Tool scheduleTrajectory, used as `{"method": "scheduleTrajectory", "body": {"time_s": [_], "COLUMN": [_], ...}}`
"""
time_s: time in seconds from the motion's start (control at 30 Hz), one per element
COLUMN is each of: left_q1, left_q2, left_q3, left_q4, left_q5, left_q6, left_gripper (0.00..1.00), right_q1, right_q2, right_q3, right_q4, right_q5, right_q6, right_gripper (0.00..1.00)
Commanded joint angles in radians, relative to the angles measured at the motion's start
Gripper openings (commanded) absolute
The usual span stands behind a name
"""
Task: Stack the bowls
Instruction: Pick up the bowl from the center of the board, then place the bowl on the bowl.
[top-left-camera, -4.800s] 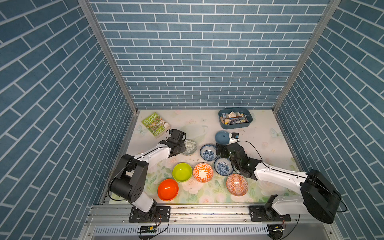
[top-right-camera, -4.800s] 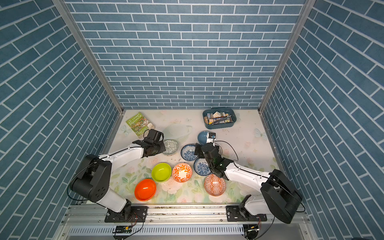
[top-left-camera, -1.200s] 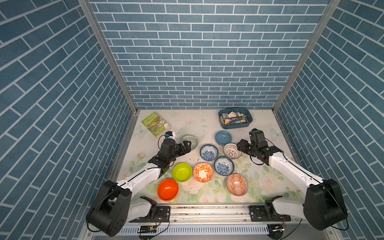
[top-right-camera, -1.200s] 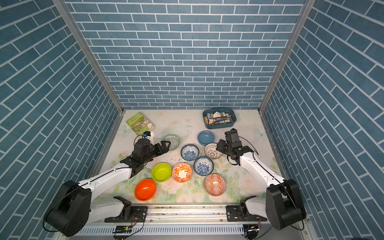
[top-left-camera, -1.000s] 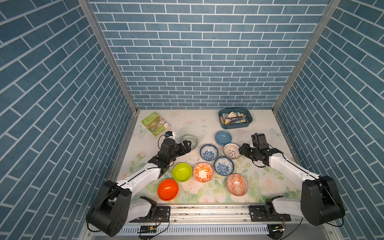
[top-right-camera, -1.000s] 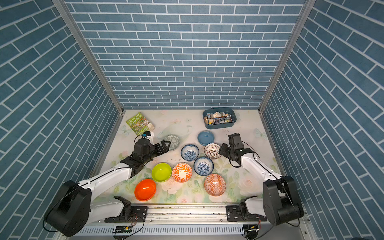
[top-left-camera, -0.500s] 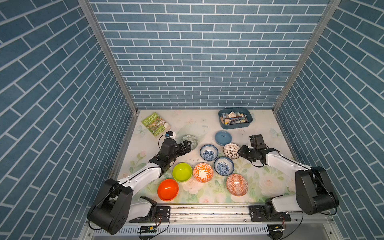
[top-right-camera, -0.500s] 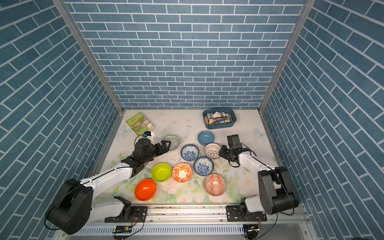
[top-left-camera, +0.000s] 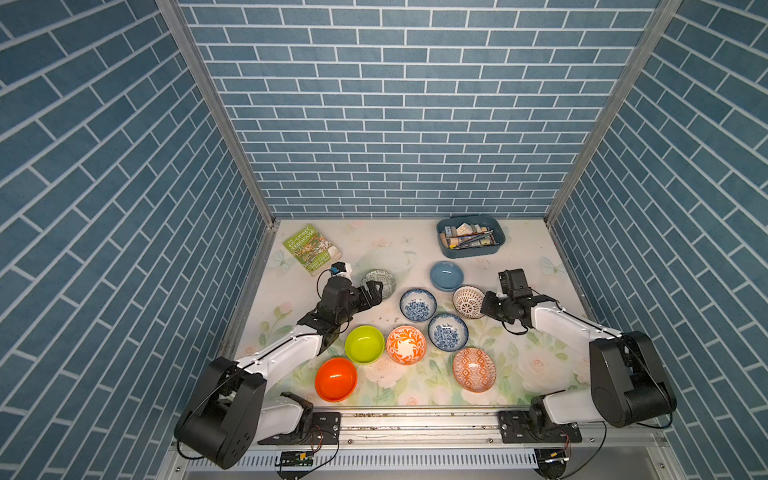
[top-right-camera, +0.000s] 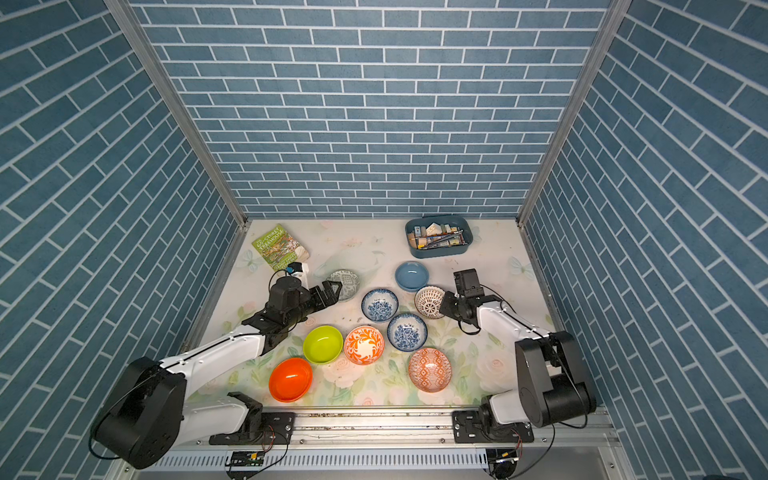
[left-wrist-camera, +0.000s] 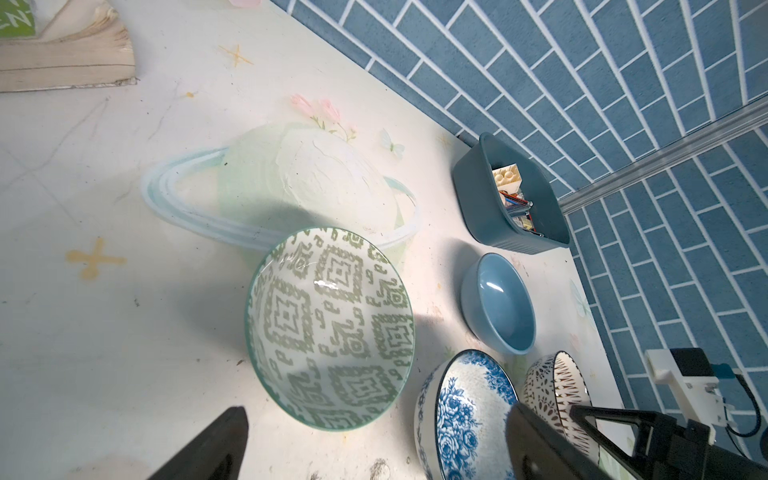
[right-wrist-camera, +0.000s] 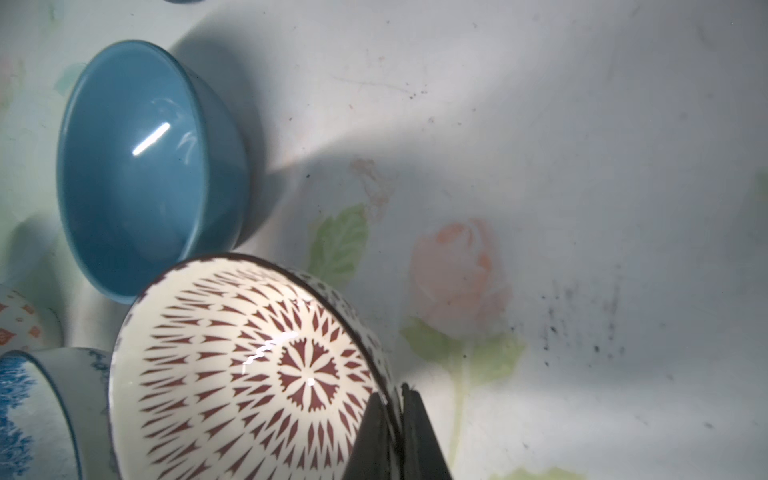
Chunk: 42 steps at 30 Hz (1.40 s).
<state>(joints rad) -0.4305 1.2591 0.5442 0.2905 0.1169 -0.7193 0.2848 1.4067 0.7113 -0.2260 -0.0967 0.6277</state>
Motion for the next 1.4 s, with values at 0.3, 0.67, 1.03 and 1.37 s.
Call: {"method": "scheduleTrajectory", "body": {"time_s": [0.3,0.67,1.03,1.37], "left_q1": [-0.032,-0.266,-0.301,0.048], "left_q2": [0.003,0.109,0.046,-0.280], "left_q3": [0.119,0.417,0.423,0.105], "left_q4": [-0.086,-0.331,-0.470,-0.397], "left_q5": [0.102,-0.035,-0.267,-0.162], "left_q6": [0.038,0.031,-0.008,-0.072], "left_gripper": [1.00,0.96,0.94,1.00], "right_q1": [0.030,0.322,0.468,0.523], "right_q2": [-0.146,-0.010,0.190,0.422], "right_q3": [0.152,0.382,0.556,0.809], "right_q4": [-0.113,-0.203,-0.189,-0.196], "right_q5": [0.029,0.231,0.294,0.277], "right_q6": [-0.034,0.001,0.046,0.034], "right_gripper": [0.00,0.00,0.00,0.00]}}
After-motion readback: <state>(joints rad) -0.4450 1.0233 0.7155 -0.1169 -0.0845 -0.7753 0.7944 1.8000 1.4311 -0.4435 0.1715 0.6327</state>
